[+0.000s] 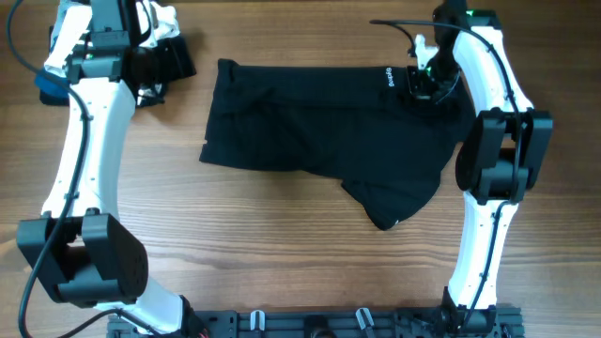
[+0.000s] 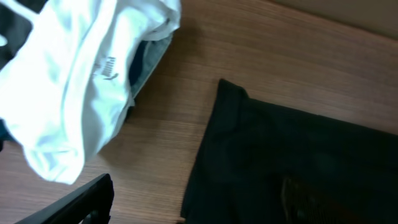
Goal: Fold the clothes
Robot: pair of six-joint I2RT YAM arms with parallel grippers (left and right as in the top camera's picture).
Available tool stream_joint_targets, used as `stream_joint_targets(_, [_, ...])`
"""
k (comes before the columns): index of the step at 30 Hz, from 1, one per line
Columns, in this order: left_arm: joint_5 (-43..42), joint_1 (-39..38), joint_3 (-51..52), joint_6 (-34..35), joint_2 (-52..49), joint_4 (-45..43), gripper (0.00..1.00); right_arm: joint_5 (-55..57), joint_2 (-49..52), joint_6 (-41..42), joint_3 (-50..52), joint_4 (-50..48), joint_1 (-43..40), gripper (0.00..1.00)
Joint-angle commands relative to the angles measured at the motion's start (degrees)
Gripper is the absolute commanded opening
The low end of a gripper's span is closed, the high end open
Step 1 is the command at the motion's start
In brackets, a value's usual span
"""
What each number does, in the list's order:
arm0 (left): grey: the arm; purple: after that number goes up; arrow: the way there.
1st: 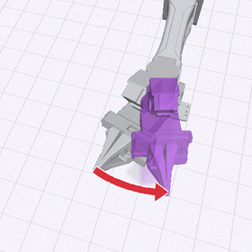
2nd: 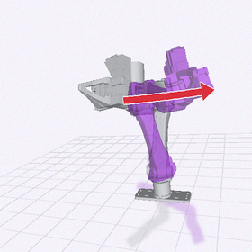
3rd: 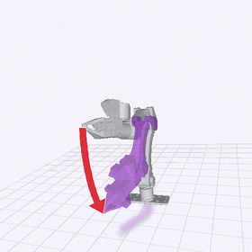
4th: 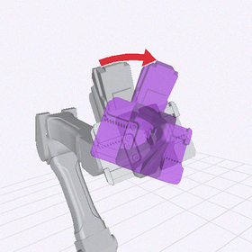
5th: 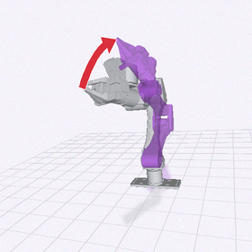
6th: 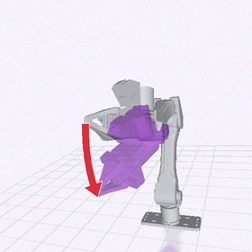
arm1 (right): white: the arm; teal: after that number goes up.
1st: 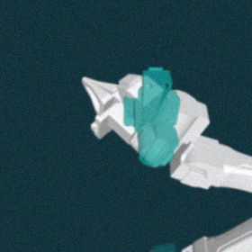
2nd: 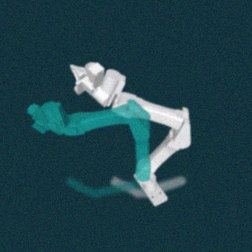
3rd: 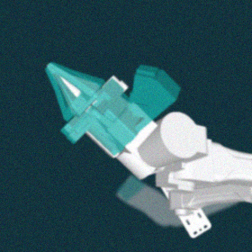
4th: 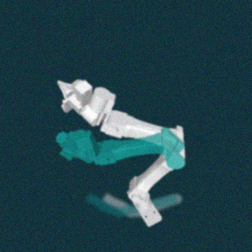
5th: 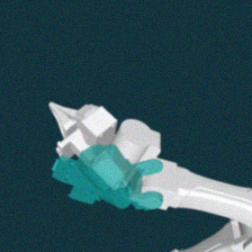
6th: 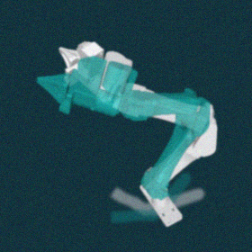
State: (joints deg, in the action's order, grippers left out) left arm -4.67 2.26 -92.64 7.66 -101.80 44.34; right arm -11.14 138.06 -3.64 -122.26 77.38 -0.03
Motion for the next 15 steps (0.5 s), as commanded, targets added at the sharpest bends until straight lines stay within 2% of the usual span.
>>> stream_joint_targets(1, [-1.09, -1.53, -0.22, 0.28, -1.42, -1.29, 0.87, 1.97, -2.51, 2.34, 2.08, 0.87, -0.15, 0.12])
stream_joint_targets(5, [-1.18, -3.06, -0.22, 0.28, -4.33, -2.29, 0.87, 2.14, -2.51, 3.39, 7.82, -3.80, -0.15, 0.11])
stream_joint_targets(6, [-1.18, -3.45, -0.22, 0.28, -5.01, -2.69, 0.87, 2.12, -2.51, 3.82, 8.28, -4.26, -0.15, 0.07])
stream_joint_targets(9, [-1.53, -4.98, -0.22, 0.07, -7.32, -4.48, 0.87, -0.39, -4.22, 3.82, 8.15, -6.49, -0.15, 0.05])
stream_joint_targets(11, [-1.60, -6.38, -0.22, -0.24, -9.14, -5.68, 0.86, -3.39, -6.78, 3.85, 7.82, -8.28, -0.20, 0.09])
stream_joint_targets(15, [-2.36, -9.94, -0.22, -3.23, -13.33, -5.49, 0.83, -3.98, -13.62, 4.17, 7.82, -10.19, -0.20, 0.24])
